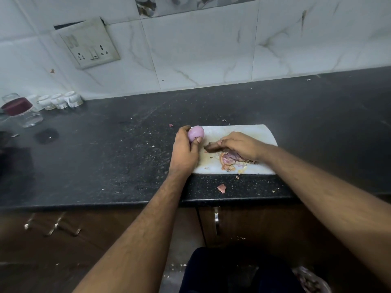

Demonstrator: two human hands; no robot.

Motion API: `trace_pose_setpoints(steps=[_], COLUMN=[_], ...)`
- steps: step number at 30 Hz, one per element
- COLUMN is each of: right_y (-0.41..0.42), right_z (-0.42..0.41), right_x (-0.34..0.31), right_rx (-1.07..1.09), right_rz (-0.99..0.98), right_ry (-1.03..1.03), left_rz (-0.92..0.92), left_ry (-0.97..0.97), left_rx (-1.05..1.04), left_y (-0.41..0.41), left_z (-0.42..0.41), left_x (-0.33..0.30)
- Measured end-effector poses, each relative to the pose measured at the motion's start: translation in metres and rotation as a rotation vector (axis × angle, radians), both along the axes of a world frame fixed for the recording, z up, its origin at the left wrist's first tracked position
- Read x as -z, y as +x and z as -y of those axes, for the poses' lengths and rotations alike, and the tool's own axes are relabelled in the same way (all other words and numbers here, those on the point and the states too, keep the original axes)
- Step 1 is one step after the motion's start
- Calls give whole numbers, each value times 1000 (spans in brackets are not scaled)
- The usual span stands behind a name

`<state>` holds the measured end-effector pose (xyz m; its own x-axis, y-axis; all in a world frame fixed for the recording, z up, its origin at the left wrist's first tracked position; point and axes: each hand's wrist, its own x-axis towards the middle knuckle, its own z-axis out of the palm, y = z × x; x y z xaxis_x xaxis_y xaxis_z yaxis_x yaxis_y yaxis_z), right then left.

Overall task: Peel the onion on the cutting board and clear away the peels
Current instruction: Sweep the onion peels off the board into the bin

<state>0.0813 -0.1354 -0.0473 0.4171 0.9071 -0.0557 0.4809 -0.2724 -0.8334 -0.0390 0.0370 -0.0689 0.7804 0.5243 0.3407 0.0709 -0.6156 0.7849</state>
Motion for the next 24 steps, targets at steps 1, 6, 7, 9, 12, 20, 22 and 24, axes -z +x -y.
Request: trace_pose_setpoints(steps=[1,6,7,9,12,20,22,24], right_y=[-1,-10,-11,-11,-13,-75,-86,-93], right_z=[1,11,13,20,31,-3,-17,-29], right_x=[1,-8,-9,-10,-4,9,8,3], right_rx=[-11,37,146,400,590,976,1019,1055], right_rz=[-28,-201,-257,-297,-143,52,51,64], right_ry=[24,169,246,387,290,227,251,263], left_rz=[-5,-19,-26,-37,-38,-7,-3,-1], left_ry=[-1,23,26,34,49,23,13,-4], left_rx=[0,32,40,50,36,-32,-37,-38], left_y=[0,-1,-1,-2,-4,-19,-21,-22], left_z=[0,3,4,6,9,28,30,29], left_x=[0,-1,-1,-2,-1,1,1,0])
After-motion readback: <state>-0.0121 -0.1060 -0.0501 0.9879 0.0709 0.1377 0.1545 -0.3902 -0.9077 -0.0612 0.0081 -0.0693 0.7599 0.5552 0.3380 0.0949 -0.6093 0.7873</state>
